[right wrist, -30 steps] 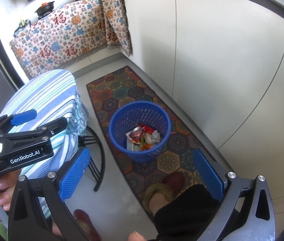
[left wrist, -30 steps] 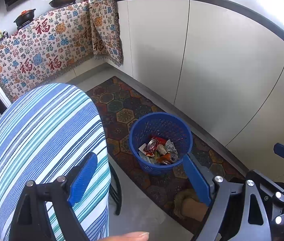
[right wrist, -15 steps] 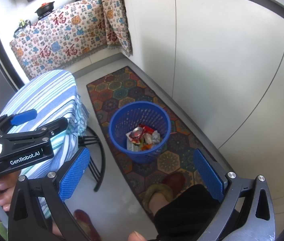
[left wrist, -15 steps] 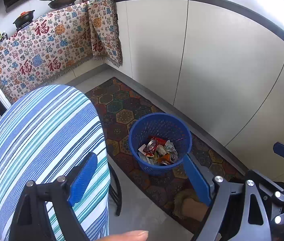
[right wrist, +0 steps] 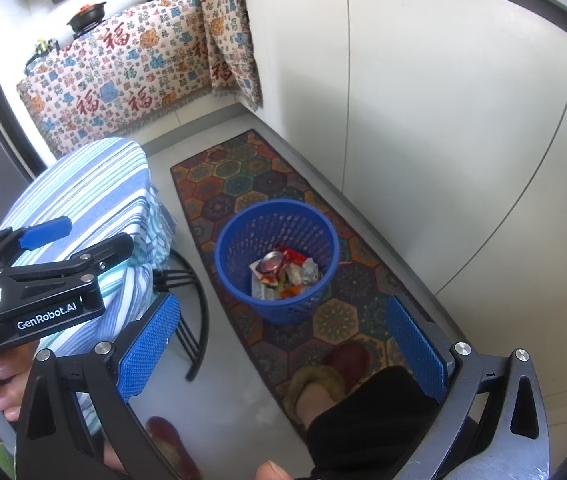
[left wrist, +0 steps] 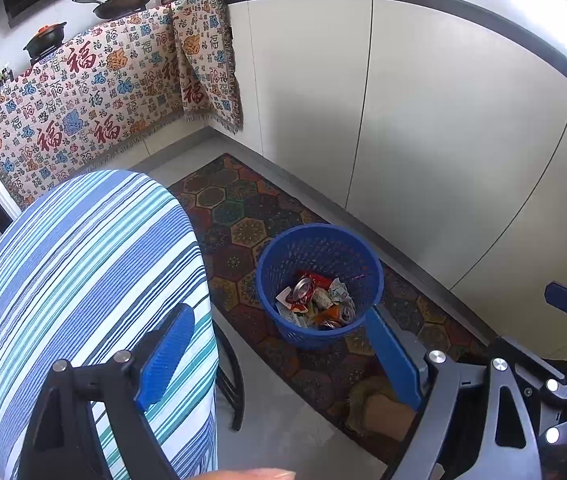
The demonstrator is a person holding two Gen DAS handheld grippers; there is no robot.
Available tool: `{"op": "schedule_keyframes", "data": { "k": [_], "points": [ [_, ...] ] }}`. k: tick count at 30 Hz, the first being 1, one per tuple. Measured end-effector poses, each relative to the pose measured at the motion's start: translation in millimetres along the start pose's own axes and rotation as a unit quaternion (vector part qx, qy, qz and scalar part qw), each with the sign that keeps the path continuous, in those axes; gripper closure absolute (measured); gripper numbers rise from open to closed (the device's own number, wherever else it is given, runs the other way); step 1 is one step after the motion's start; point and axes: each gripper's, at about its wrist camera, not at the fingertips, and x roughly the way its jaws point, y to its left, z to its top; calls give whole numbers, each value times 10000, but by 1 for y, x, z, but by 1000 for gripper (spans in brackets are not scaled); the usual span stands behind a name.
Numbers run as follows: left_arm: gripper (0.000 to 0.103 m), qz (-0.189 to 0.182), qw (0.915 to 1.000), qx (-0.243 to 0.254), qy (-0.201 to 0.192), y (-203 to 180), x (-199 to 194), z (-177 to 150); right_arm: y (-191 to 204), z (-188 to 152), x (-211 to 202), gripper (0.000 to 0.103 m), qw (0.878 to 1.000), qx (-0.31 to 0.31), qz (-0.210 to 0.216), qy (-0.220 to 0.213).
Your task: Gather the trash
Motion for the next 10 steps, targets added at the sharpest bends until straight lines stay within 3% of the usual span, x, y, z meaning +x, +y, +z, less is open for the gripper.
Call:
{"op": "schedule_keyframes", "data": {
  "k": [10],
  "points": [
    [14, -58, 10000, -3, -34, 4, 2, -3, 0, -1, 3, 0, 10000, 19, -3, 41]
  ]
}}
